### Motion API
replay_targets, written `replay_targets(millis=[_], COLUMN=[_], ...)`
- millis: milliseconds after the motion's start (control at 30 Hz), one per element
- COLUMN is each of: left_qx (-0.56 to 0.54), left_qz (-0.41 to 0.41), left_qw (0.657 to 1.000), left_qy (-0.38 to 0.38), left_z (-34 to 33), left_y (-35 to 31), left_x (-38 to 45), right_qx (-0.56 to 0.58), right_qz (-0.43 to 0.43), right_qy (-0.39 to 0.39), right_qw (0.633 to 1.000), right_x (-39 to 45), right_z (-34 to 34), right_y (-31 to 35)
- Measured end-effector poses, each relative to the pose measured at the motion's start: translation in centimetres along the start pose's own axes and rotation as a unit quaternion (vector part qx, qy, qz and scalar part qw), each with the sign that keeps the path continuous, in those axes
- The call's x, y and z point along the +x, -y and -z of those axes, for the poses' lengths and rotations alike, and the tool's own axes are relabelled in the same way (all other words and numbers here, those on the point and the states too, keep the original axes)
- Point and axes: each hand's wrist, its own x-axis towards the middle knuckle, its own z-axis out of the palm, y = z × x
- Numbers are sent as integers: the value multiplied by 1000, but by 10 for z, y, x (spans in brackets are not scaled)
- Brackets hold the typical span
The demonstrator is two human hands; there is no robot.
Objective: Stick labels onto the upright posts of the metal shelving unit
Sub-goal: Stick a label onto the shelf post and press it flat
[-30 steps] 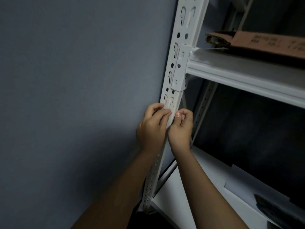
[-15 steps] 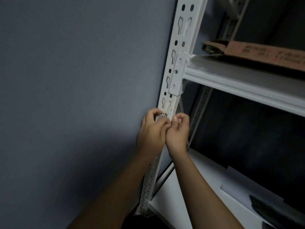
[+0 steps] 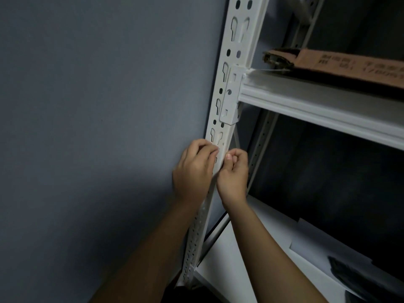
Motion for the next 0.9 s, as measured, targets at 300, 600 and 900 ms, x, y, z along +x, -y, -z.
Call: replay_targets(millis=[300,600,900], left_qx=[134,133,133], left_qz=[-158,-131,-86], left_qw=[978,982,986], left_qy=[-8,44,43], left_z=[5,7,0], left_y=[8,3,-1], left_x=[12,20,18], right_qx=[28,27,21], right_qz=[-14,-14,-18], right_qy=[12,25,17], right_qw=[999,999,999], right_x=[-3,-5,-5], right_z=[3,7,6], right_y=[4,7,6])
